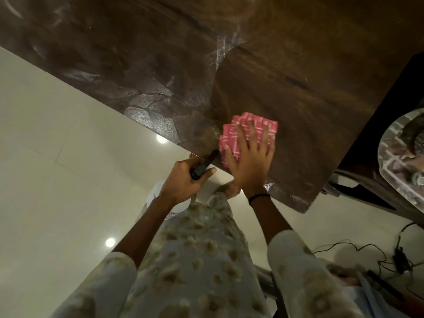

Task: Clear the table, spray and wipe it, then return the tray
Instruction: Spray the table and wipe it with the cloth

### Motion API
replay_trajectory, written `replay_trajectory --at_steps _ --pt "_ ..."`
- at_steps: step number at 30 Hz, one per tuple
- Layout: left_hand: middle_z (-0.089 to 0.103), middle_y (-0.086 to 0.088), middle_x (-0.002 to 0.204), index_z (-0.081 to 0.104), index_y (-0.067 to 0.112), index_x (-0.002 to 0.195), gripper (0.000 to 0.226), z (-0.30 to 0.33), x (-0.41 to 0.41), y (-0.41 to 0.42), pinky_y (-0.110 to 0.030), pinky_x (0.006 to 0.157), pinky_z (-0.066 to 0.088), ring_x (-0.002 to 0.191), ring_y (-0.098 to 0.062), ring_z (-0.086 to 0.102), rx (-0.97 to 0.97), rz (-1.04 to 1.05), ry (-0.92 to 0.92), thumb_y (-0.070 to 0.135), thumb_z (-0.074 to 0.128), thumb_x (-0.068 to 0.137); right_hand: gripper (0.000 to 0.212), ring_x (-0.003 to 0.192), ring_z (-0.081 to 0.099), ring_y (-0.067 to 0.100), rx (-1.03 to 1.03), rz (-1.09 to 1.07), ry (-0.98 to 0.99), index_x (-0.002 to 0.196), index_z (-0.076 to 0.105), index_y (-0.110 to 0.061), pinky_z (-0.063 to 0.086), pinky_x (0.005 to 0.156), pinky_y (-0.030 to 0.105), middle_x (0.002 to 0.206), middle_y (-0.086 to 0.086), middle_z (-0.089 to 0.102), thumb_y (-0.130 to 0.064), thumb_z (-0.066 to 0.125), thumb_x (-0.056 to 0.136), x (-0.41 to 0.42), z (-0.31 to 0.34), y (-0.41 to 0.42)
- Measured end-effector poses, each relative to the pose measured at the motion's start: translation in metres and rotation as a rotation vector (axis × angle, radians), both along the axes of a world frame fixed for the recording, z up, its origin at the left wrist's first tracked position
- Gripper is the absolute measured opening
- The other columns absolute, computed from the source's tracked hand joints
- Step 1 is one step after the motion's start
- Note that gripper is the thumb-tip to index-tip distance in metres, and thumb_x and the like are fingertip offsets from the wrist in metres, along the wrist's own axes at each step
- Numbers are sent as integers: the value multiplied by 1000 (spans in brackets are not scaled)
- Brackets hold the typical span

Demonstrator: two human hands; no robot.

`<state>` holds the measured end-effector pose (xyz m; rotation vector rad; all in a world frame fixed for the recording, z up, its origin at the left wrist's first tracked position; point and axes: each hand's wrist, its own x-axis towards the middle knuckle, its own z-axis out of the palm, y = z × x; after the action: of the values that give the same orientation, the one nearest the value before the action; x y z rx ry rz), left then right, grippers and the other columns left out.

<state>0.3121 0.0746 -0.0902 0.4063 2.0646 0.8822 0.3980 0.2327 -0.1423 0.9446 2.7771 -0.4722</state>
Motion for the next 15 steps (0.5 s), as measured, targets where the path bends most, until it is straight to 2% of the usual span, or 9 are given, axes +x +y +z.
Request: replay_trajectory --at_steps 2,5,7,9,13,15 --pt "39 10 47 58 32 74 15 5 -6 -6 -11 46 27 44 -9 35 41 33 35 31 70 83 66 146 15 32 -14 96 26 148 28 -30 10 117 53 157 1 25 -64 33 91 -15 0 -17" --pt "40 6 48 58 15 72 25 6 -15 -15 -19 47 27 44 -12 31 42 50 64 34 68 83 67 146 16 29 -28 264 44 148 32 -28 13 117 52 157 -1 26 -62 41 91 9 1 -23" --pt "45 -8 52 59 11 73 29 6 -20 -19 -24 49 29 45 -13 31 41 51 83 37 67 83 68 144 22 29 -22 339 27 147 32 -26 21 114 56 155 2 29 -62 43 90 44 -2 -8" --pt "48 -13 54 58 16 72 25 9 -26 -22 -26 49 30 46 -13 32 54 56 100 37 67 84 69 141 27 34 -20 302 -22 146 32 -26 25 111 58 153 5 33 -64 39 89 67 -2 13" --pt "38 6 49 58 15 72 24 9 -34 -28 -13 47 27 44 -11 35 50 98 116 33 67 84 69 140 27 40 44 82 -82 144 33 -23 23 113 58 151 11 36 -65 29 90 39 2 28" --pt "36 9 49 56 13 71 25 9 -37 -30 -11 48 29 45 -9 37 46 106 119 31 68 84 69 142 24 39 53 13 -70 146 30 -24 20 114 57 153 9 32 -65 33 90 4 2 16"
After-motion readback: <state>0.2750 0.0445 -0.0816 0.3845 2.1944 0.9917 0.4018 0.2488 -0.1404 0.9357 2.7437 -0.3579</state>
